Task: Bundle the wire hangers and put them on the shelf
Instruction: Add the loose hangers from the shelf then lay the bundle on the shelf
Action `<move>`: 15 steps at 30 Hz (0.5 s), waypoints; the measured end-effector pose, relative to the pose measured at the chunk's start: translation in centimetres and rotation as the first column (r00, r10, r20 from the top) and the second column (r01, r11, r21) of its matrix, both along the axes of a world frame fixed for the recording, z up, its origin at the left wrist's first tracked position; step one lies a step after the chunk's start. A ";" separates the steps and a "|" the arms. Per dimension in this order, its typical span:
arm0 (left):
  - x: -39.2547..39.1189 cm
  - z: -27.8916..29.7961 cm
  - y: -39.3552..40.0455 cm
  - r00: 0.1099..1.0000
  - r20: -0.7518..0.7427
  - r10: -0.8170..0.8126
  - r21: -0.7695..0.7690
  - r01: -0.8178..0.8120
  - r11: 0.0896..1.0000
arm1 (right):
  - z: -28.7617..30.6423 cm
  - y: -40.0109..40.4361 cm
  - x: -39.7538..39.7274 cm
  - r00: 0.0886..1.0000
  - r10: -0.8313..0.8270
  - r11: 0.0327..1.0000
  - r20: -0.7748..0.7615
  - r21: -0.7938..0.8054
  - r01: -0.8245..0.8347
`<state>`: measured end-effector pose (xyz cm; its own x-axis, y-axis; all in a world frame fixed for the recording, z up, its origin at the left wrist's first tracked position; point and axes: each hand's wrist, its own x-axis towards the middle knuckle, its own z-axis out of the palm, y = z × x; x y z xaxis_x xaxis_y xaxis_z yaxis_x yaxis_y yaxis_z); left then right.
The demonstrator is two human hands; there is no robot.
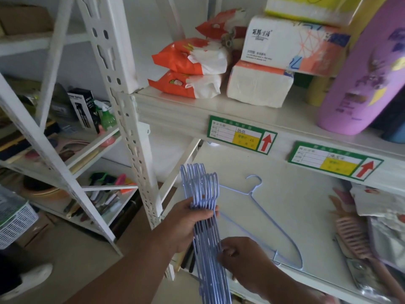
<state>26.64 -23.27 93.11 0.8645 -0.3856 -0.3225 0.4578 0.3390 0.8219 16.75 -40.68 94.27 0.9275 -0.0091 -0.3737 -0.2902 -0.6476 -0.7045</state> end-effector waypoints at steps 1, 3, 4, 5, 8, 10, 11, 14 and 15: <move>0.0 0.0 0.0 1.000 0.000 -0.012 0.005 0.012 1.000 | 0.0 0.0 0.1 1.000 -0.002 1.000 -0.018 0.011 0.002; 0.1 0.1 0.1 0.999 0.010 -0.038 0.008 0.038 0.999 | 0.2 0.1 0.3 0.998 -0.025 0.995 -0.064 0.091 0.030; 0.0 0.1 0.1 0.999 0.008 -0.043 0.006 0.043 0.999 | 0.2 0.2 0.5 0.996 -0.038 0.989 -0.079 0.140 0.049; 0.0 0.2 0.1 0.999 0.002 -0.043 0.005 0.043 0.999 | 0.2 0.4 0.8 0.995 -0.050 0.983 -0.089 0.172 0.065; 0.0 0.2 0.1 0.999 0.017 -0.049 0.018 0.049 0.999 | 0.5 0.8 1.5 0.992 -0.081 0.981 -0.092 0.167 0.096; 0.0 0.1 0.1 0.999 0.021 -0.047 0.019 0.047 0.999 | 0.5 1.0 1.8 0.989 -0.095 0.979 -0.116 0.167 0.114; 0.0 0.1 0.2 0.999 0.021 -0.046 0.019 0.045 0.999 | 0.5 1.1 1.9 0.986 -0.097 0.976 -0.133 0.179 0.120; 0.0 0.1 0.2 0.998 0.027 -0.051 0.020 0.050 0.999 | 0.2 1.2 2.1 0.982 -0.109 0.968 -0.155 0.206 0.140; -0.1 0.1 0.2 0.998 0.032 -0.052 0.019 0.051 0.999 | 0.1 1.3 2.1 0.982 -0.112 0.968 -0.151 0.207 0.142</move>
<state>26.57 -23.06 93.23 0.8536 -0.4243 -0.3022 0.4475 0.3005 0.8423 18.90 -39.38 94.34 0.8638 -0.0287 -0.5030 -0.4637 -0.4358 -0.7714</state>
